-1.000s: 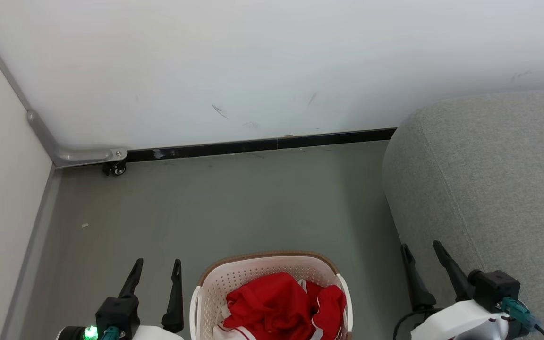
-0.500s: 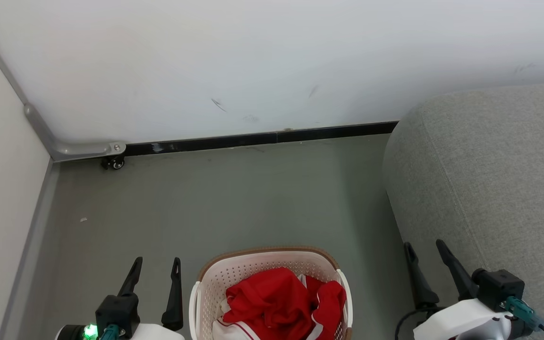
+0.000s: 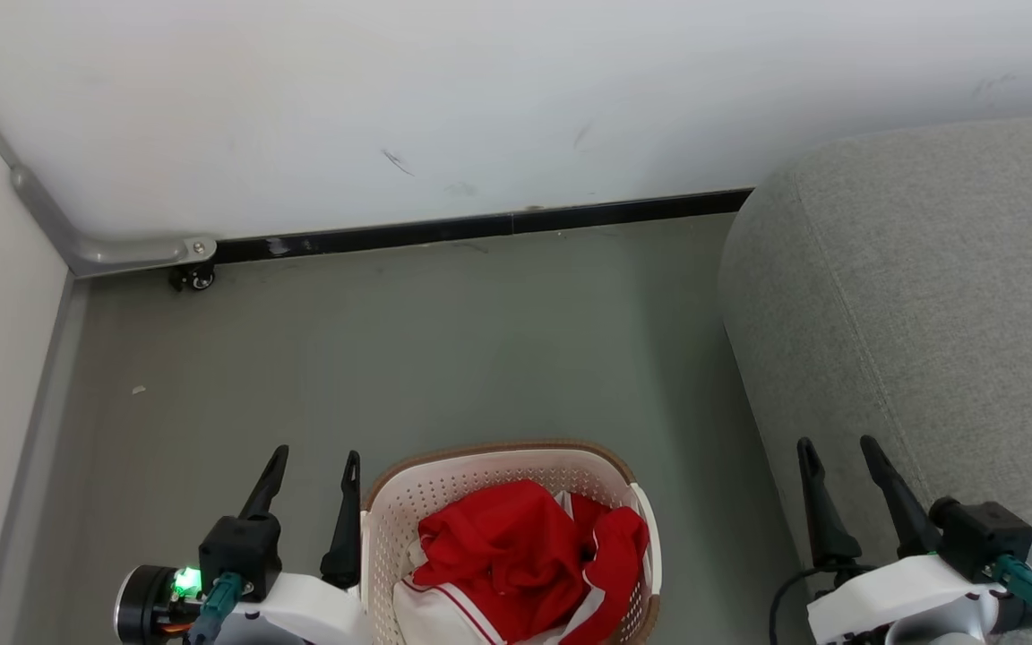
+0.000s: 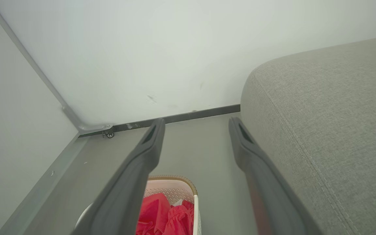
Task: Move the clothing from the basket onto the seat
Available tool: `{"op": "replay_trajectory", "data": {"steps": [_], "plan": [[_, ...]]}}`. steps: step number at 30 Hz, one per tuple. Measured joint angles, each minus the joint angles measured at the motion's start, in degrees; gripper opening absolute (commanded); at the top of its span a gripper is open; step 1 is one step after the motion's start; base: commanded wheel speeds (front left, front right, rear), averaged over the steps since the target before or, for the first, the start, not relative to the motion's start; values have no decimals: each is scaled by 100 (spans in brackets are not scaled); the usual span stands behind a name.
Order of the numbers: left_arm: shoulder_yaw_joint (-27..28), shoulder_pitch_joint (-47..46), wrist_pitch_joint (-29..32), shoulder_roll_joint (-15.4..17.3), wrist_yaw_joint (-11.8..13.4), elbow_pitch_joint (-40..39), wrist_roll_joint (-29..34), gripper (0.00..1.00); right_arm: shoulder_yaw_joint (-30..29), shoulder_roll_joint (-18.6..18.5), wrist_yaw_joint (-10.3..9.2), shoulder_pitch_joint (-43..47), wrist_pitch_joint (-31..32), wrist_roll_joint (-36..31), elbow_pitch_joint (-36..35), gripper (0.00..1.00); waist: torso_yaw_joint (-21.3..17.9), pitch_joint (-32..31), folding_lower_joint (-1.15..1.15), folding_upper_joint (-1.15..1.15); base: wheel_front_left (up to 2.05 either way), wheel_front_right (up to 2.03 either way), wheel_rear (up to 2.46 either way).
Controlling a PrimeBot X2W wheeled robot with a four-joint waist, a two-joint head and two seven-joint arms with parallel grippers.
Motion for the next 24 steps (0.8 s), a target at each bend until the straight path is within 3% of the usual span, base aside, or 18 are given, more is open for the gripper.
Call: {"op": "replay_trajectory", "data": {"steps": [9, 24], "plan": [[-222, -254, 0, 12, -232, 292, 99, 100, -165, 1, 0, -3, -41, -55, -163, 100, -123, 328, 0, 0, 0, 0, 0], [-348, -840, 0, 43, -338, 868, 296, 100, -175, 0, 0, -380, -66, -48, -486, 100, -384, 1087, 0, 0, 0, 0, 0]]}}
